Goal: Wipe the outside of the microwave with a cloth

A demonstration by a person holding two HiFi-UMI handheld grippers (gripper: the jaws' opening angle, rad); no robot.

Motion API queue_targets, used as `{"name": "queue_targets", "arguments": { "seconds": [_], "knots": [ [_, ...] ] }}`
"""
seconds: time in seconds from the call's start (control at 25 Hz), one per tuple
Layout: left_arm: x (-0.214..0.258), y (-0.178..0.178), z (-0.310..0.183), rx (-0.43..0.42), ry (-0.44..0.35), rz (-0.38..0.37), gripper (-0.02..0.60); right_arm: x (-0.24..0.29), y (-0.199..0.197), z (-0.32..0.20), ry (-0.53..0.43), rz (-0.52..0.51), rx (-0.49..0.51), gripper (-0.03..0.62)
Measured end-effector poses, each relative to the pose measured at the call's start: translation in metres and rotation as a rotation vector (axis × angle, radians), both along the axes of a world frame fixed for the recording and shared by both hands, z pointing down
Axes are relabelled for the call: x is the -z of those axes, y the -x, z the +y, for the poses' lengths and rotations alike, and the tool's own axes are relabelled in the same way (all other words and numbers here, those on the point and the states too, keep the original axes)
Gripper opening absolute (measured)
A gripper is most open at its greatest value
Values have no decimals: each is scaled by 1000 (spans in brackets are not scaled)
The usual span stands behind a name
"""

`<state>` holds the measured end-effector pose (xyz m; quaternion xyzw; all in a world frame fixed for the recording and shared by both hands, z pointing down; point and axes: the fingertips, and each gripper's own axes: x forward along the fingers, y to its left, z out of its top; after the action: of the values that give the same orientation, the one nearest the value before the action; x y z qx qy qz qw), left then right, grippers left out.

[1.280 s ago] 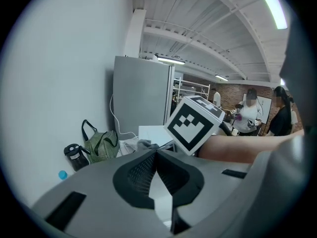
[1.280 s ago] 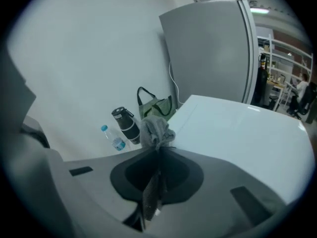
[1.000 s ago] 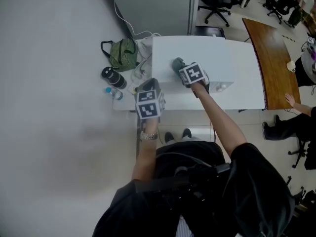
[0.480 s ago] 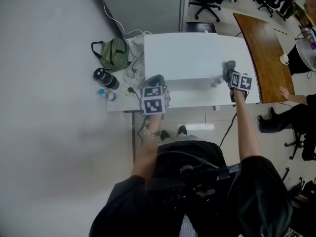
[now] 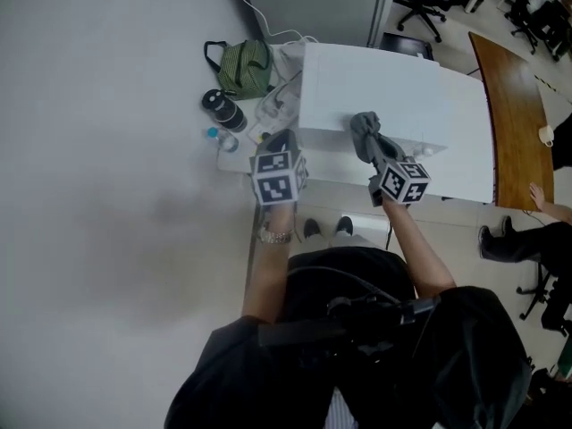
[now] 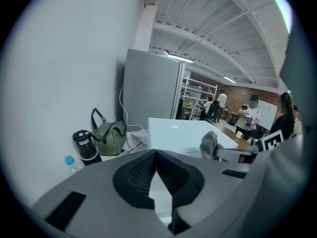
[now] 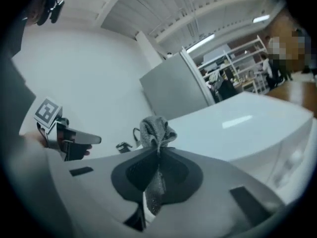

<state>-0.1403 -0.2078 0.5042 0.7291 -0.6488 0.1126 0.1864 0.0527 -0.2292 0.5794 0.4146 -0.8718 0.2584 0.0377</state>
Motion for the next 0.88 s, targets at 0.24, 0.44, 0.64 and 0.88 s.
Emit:
{"name": "queue_targets", "arguments": {
  "seconds": [0.24,0.44,0.64,0.88],
  "knots": [
    [-14,52,37,130,47,-36,-14,-111,134,55,49,215,272,12],
    [-15,61,51,164,53,-41,-14,-117,126,16,-19,290,121,12],
    [-19,47,39,118,60,-39,-14,-109,57,0,-14,304,-45,12],
    [-18,-8,6,-18,38,-15,-14,-106,-61,-15,-20,422,-172,12]
  ]
}}
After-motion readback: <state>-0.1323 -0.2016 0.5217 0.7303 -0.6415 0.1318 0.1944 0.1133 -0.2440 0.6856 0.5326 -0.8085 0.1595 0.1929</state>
